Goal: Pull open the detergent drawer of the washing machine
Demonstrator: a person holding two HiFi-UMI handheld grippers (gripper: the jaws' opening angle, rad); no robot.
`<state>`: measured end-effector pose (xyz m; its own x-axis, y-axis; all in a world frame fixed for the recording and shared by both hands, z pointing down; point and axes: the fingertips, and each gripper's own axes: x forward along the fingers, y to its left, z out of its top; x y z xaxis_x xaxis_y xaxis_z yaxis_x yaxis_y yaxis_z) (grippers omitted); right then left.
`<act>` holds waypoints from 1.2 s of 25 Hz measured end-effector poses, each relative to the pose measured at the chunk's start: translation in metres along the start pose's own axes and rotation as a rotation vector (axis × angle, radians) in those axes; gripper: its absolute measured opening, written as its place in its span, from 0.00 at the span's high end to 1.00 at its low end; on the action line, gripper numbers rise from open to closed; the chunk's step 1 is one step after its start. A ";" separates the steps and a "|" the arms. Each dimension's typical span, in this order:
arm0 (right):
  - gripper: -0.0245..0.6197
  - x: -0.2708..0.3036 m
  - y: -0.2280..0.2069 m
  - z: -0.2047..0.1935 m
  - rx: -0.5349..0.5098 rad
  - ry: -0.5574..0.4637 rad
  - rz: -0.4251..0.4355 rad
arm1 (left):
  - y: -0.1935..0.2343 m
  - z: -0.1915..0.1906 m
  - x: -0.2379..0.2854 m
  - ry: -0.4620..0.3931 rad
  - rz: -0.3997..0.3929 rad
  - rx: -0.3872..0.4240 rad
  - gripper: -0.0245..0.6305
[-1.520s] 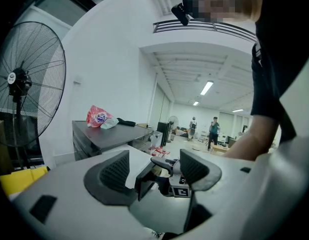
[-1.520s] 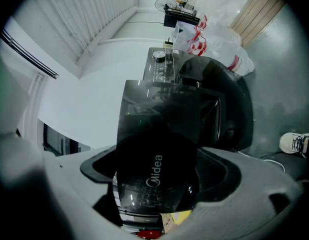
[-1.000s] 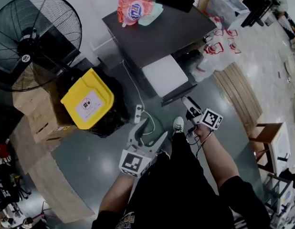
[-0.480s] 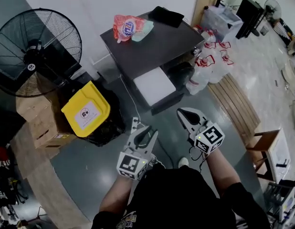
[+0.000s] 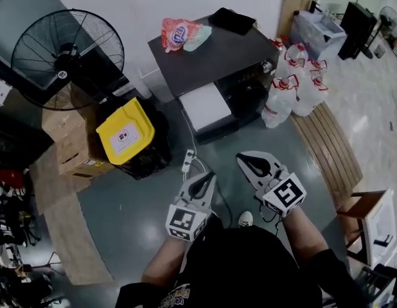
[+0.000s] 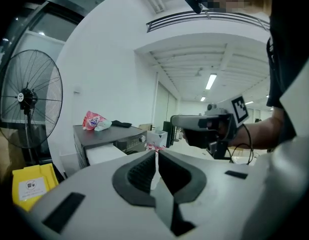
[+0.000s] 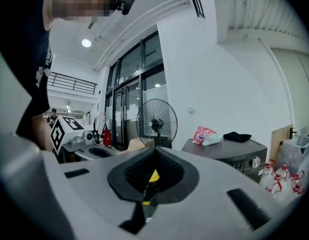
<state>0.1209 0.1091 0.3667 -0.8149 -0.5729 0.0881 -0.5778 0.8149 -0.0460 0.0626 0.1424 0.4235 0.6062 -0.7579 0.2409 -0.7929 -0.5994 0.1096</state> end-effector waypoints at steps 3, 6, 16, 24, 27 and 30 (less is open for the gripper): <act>0.96 -0.024 0.001 -0.007 -0.005 0.015 0.023 | -0.028 0.000 -0.001 -0.014 0.019 0.003 0.93; 0.96 -0.042 0.007 -0.012 0.002 0.017 0.041 | -0.047 -0.003 -0.007 -0.027 0.043 0.004 0.93; 0.96 -0.076 0.025 -0.014 0.012 0.020 0.070 | -0.079 -0.006 -0.016 -0.053 0.087 -0.004 0.93; 0.96 -0.088 0.027 -0.019 0.030 0.020 0.053 | -0.087 -0.001 -0.019 -0.063 0.085 0.010 0.93; 0.96 -0.088 0.029 -0.016 0.031 0.016 0.054 | -0.086 0.001 -0.022 -0.066 0.090 0.010 0.93; 0.96 -0.087 0.031 -0.016 0.035 0.014 0.058 | -0.085 0.001 -0.023 -0.065 0.094 0.012 0.93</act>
<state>0.1745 0.1851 0.3737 -0.8465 -0.5232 0.0983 -0.5310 0.8429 -0.0866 0.1161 0.2109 0.4077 0.5320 -0.8259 0.1866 -0.8461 -0.5274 0.0778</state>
